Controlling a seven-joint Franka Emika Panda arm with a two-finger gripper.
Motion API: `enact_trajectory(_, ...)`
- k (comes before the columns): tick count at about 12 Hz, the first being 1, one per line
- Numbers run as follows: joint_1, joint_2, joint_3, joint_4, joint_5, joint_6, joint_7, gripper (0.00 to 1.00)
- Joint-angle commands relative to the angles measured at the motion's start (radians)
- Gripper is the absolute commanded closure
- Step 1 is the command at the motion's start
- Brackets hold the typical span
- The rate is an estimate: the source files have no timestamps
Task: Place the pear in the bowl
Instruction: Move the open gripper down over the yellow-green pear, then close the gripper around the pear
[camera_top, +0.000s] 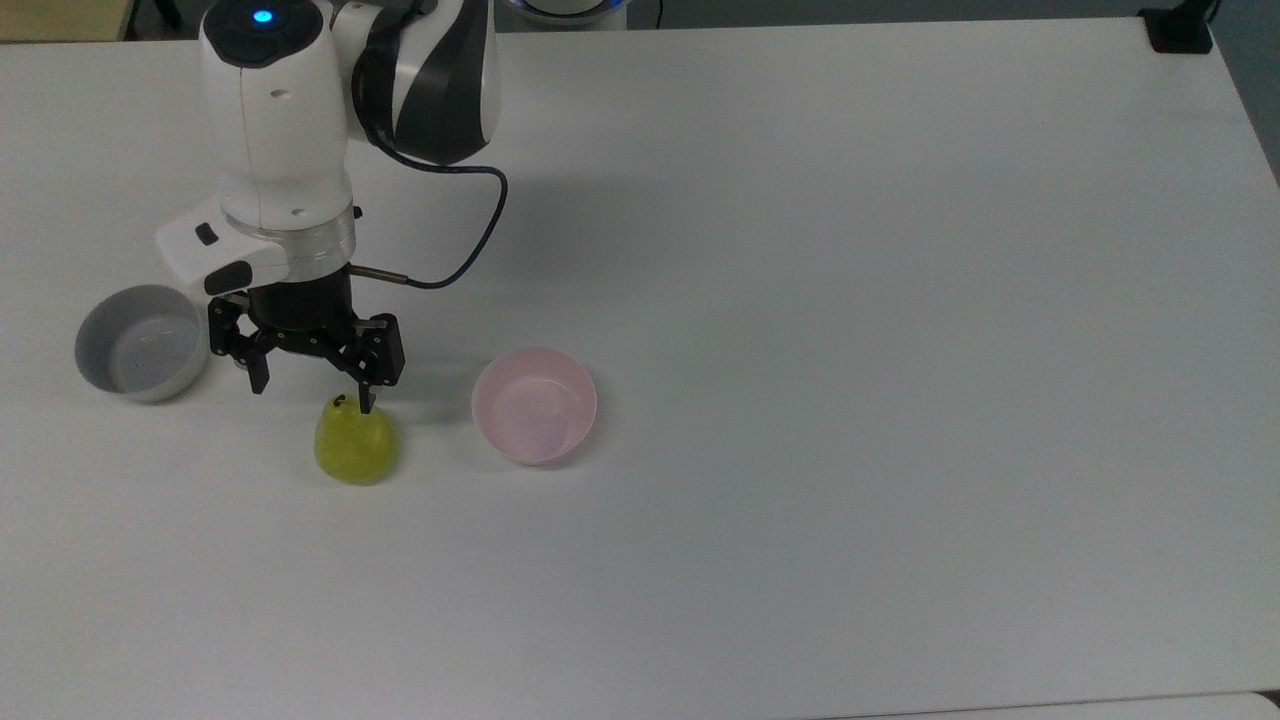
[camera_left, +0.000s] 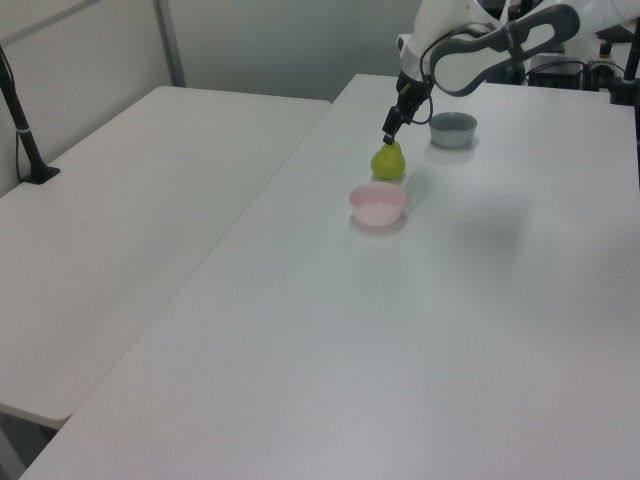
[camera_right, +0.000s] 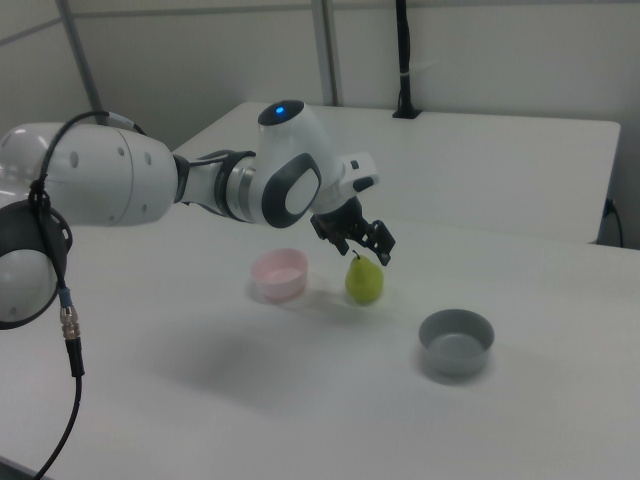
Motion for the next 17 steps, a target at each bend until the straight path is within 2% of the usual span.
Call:
enact_trajectory(1, 0.007, 0.05, 0.004, 0.019, 0.01, 0.031, 0.024, 0.0)
enact_trajectory(10, 0.013, 0.121, 0.006, 0.022, 0.008, 0.118, 0.024, 0.0)
enact_trajectory(11, 0.013, 0.127, 0.006, 0.022, 0.007, 0.126, 0.025, 0.04)
enact_trajectory(14, 0.013, 0.127, 0.006, 0.022, 0.004, 0.126, 0.025, 0.45)
enact_trajectory(17, 0.014, 0.115, 0.006, 0.022, 0.004, 0.123, 0.025, 0.62)
